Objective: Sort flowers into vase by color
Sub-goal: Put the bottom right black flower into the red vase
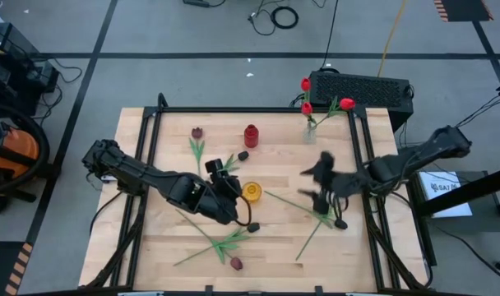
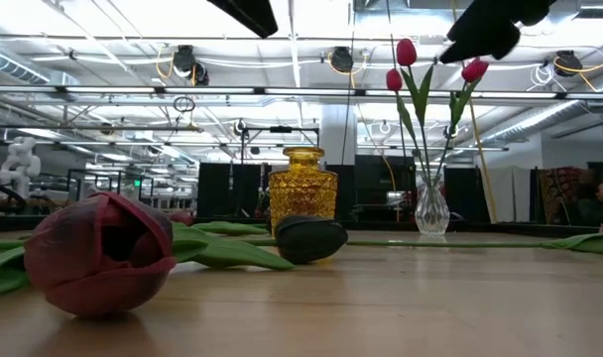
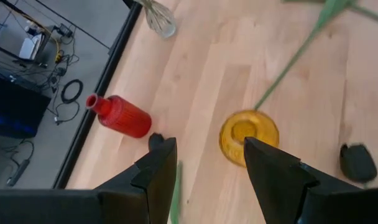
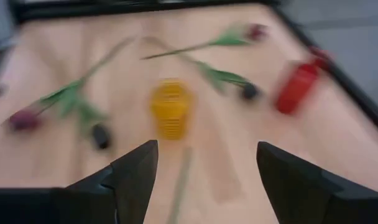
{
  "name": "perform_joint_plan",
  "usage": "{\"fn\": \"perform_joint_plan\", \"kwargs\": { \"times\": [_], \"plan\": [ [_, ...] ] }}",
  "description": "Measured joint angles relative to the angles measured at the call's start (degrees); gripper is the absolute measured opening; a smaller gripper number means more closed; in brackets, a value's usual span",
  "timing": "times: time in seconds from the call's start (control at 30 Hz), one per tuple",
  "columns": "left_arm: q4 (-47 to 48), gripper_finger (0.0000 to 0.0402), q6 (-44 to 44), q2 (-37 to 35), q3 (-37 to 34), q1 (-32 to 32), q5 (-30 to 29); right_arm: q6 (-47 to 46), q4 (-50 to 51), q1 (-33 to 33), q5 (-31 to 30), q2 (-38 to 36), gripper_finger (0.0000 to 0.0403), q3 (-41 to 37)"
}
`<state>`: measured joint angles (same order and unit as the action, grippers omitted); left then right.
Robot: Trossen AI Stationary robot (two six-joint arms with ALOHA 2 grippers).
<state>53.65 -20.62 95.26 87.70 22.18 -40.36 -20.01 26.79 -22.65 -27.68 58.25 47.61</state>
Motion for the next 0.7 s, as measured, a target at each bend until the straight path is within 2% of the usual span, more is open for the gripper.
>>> {"fn": "perform_joint_plan", "kwargs": {
  "times": [0.1, 0.2, 0.3, 0.47, 0.7],
  "plan": [
    [1.8, 0.0191, -0.6, 0.0, 0.0, 0.2, -0.2, 8.3, -7.4, -1.5, 6.6, 2.7, 0.0265, -1.3],
    [2.5, 0.0191, -2.6, 0.0, 0.0, -0.1, -3.1, 12.8, -12.8, -1.6, 10.1, 4.5, 0.0265, -1.3],
    [1.5, 0.0191, -3.1, 0.2, -0.6, -1.2, -4.7, 15.4, -16.5, -1.5, 10.3, 5.4, 0.0265, -1.3],
    [-0.5, 0.0191, -3.0, 0.5, -7.3, -4.6, -4.2, 16.6, -17.9, -0.7, 9.8, 5.4, 0.0265, -1.2],
    [10.7, 0.0191, -22.4, -2.0, -13.6, -10.5, -6.3, 18.5, -17.6, -0.6, 6.5, 5.4, 0.0265, -1.2]
  ]
}}
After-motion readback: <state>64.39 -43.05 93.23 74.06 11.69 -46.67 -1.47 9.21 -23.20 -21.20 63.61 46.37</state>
